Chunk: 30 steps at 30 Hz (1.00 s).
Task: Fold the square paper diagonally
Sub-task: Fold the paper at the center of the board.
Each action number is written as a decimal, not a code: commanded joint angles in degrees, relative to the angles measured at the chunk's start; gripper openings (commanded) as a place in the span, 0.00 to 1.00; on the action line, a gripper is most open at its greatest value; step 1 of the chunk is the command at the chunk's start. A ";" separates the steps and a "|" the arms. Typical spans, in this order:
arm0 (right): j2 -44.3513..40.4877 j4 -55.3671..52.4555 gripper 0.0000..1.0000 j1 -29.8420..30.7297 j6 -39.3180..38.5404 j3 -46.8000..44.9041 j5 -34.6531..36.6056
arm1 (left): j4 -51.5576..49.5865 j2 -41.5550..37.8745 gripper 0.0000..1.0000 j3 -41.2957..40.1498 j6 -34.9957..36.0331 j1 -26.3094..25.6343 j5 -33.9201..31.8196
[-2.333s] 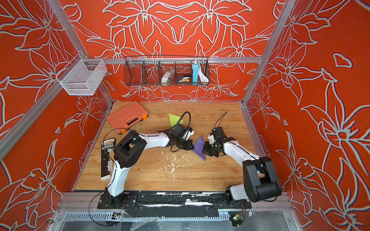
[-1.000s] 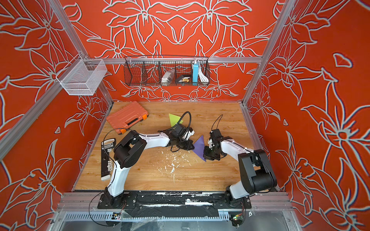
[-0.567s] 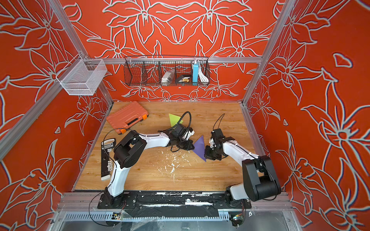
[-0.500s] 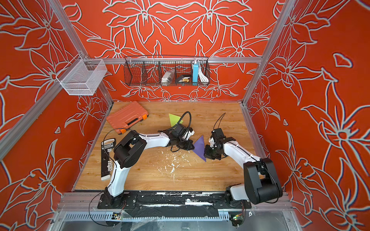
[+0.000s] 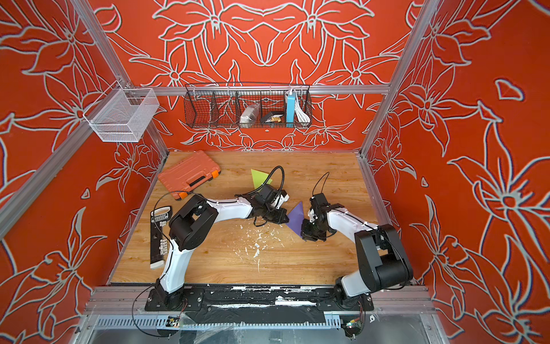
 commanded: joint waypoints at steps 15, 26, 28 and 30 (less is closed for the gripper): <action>0.92 -6.54 0.00 0.28 -3.95 -0.22 10.90 | -7.22 3.22 0.00 -1.14 1.21 0.04 -4.10; -7.45 -4.96 0.00 -0.61 -1.35 5.55 2.58 | -6.78 3.13 0.00 -1.20 1.58 -0.05 -3.51; -6.15 -3.61 0.00 -1.03 -0.90 7.05 0.97 | -6.79 3.04 0.00 -1.20 1.73 -0.17 -3.58; -3.78 -2.33 0.00 -1.22 -0.46 8.56 -0.08 | -6.74 2.99 0.00 -1.24 1.87 -0.14 -3.58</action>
